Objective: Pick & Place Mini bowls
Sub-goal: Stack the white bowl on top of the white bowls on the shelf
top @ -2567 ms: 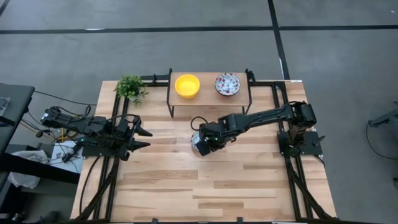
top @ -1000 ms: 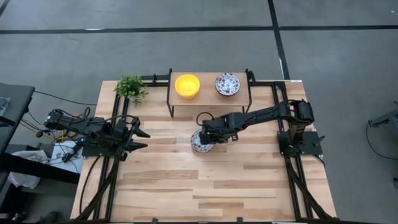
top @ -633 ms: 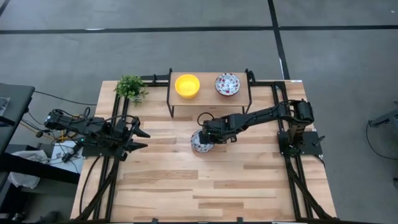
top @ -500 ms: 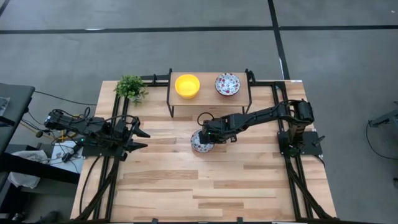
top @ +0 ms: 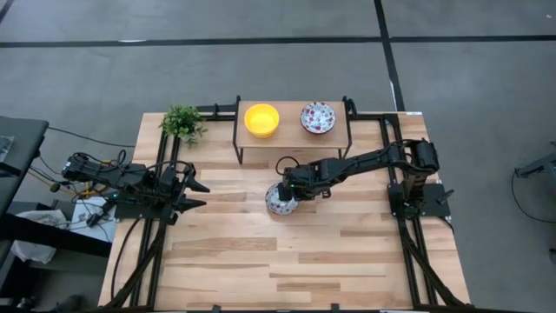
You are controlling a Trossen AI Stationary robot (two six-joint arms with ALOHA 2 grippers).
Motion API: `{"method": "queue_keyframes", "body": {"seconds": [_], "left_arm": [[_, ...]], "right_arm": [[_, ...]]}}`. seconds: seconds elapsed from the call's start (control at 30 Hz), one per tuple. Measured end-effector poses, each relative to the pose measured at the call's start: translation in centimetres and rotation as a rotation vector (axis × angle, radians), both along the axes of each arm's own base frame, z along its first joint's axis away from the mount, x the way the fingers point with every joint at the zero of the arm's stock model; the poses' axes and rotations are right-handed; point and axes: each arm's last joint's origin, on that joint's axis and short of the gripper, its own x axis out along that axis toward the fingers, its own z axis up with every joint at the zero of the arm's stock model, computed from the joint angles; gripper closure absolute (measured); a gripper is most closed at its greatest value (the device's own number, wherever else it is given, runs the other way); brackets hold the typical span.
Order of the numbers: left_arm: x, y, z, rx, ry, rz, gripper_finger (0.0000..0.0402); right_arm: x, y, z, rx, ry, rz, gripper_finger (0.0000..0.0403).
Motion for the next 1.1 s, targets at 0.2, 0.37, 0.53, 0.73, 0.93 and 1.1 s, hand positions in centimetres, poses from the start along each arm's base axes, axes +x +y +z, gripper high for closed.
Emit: {"method": "queue_keyframes", "body": {"seconds": [0.2,0.37,0.53,0.73,0.93,1.1], "left_arm": [[0.0,0.0,0.0,0.0,0.0,0.0,0.0215],[0.0,0.0,0.0,0.0,0.0,0.0,0.0215],[0.0,0.0,0.0,0.0,0.001,0.0,0.0215],[0.0,0.0,0.0,0.0,0.001,0.0,0.0215],[0.0,0.0,0.0,0.0,0.001,0.001,0.0215],[0.0,0.0,0.0,-0.003,0.001,0.017,0.0215]], "right_arm": [[-0.4,0.6,1.1,0.052,-0.01,0.102,0.0399],[-1.3,1.2,6.3,0.148,-0.107,0.312,0.04],[-4.3,0.5,12.7,0.206,-0.15,0.464,0.0401],[-9.2,-1.0,19.0,0.159,-0.116,0.56,0.0402],[-12.2,-3.3,21.9,0.043,-0.058,0.476,0.0402],[-12.8,-6.3,23.6,-0.011,-0.126,0.415,0.0402]]}}
